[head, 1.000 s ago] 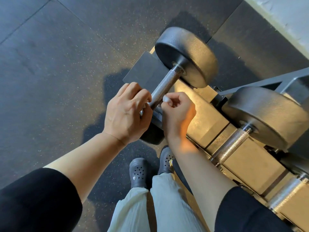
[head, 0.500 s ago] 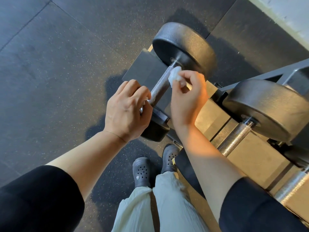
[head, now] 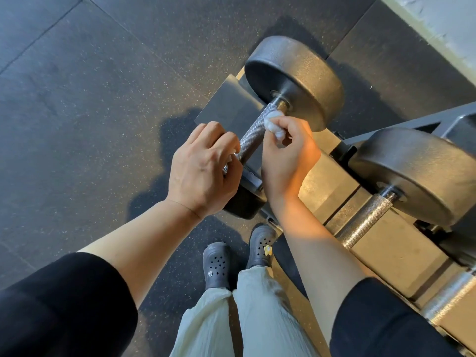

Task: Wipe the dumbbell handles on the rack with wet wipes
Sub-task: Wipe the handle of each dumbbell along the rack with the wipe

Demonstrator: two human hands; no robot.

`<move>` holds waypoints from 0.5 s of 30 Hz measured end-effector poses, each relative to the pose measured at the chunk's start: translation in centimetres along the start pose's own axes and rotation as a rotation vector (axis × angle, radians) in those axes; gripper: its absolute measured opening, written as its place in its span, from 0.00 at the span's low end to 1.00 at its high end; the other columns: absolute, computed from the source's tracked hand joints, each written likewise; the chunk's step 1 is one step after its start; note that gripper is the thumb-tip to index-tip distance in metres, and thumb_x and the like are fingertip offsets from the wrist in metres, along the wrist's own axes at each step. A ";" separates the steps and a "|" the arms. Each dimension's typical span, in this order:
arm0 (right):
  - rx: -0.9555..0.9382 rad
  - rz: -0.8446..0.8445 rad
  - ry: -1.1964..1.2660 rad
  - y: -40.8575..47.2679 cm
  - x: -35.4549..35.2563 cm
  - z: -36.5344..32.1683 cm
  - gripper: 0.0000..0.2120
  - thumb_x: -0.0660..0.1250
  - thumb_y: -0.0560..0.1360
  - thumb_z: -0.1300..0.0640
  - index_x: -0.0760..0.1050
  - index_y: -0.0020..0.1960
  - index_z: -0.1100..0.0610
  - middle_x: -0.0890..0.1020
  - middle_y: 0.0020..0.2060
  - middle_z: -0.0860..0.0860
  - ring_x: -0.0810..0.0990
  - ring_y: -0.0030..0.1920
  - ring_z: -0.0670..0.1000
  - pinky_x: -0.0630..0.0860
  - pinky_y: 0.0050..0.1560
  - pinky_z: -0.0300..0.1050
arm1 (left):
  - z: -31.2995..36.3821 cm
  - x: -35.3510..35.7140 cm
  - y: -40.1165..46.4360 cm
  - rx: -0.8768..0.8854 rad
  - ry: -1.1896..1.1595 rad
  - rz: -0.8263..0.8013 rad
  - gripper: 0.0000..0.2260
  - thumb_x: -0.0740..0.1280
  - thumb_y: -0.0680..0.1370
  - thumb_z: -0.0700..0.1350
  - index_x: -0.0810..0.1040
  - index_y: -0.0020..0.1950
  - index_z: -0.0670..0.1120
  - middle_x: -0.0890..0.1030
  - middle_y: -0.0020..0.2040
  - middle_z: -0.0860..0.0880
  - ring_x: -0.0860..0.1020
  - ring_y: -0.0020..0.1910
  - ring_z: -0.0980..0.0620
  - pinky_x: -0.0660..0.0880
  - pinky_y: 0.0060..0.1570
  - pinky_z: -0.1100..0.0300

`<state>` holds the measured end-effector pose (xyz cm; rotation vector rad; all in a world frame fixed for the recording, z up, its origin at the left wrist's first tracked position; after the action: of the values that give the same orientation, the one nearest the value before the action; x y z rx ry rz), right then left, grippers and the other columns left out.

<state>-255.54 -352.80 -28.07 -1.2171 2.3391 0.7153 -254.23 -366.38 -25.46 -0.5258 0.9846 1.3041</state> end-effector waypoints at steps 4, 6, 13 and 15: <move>0.074 -0.203 0.056 -2.5 -0.3 0.5 0.07 0.69 0.65 0.69 0.80 0.41 0.60 0.80 0.39 0.50 0.77 0.38 0.45 0.68 0.38 0.26 | 0.0 0.0 0.0 0.002 -0.014 0.005 0.07 0.59 0.72 0.41 0.77 0.40 0.42 0.74 0.39 0.45 0.71 0.38 0.45 0.67 0.35 0.55; 0.131 -0.330 0.135 -3.6 -0.4 0.6 0.07 0.70 0.66 0.68 0.81 0.41 0.60 0.81 0.39 0.51 0.78 0.39 0.45 0.73 0.39 0.32 | 0.0 -0.1 0.0 0.002 -0.017 0.002 0.09 0.58 0.72 0.42 0.77 0.40 0.42 0.74 0.39 0.45 0.71 0.37 0.45 0.66 0.35 0.56; 0.115 -0.432 0.123 -2.1 -1.0 -0.2 0.10 0.71 0.66 0.70 0.82 0.43 0.58 0.83 0.40 0.50 0.80 0.39 0.44 0.76 0.40 0.33 | 0.1 -0.1 0.1 -0.023 -0.012 -0.024 0.09 0.59 0.71 0.42 0.77 0.40 0.41 0.75 0.39 0.44 0.72 0.37 0.43 0.69 0.35 0.53; 0.015 -0.252 0.080 -0.6 -1.6 -0.8 0.11 0.69 0.66 0.71 0.82 0.45 0.60 0.83 0.42 0.52 0.79 0.43 0.45 0.73 0.43 0.30 | 0.0 0.0 0.1 -0.036 -0.004 -0.031 0.09 0.58 0.72 0.41 0.77 0.40 0.41 0.75 0.39 0.44 0.72 0.37 0.43 0.69 0.36 0.52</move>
<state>-254.33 -352.61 -26.68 -1.5248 2.1933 0.5715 -254.29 -366.35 -25.38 -0.5631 0.9476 1.2967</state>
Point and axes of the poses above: each hand's wrist, its own y-axis towards the middle knuckle, its own x-axis out of the palm, z = x × y, the point moved 4 cm from there along y, towards the middle knuckle
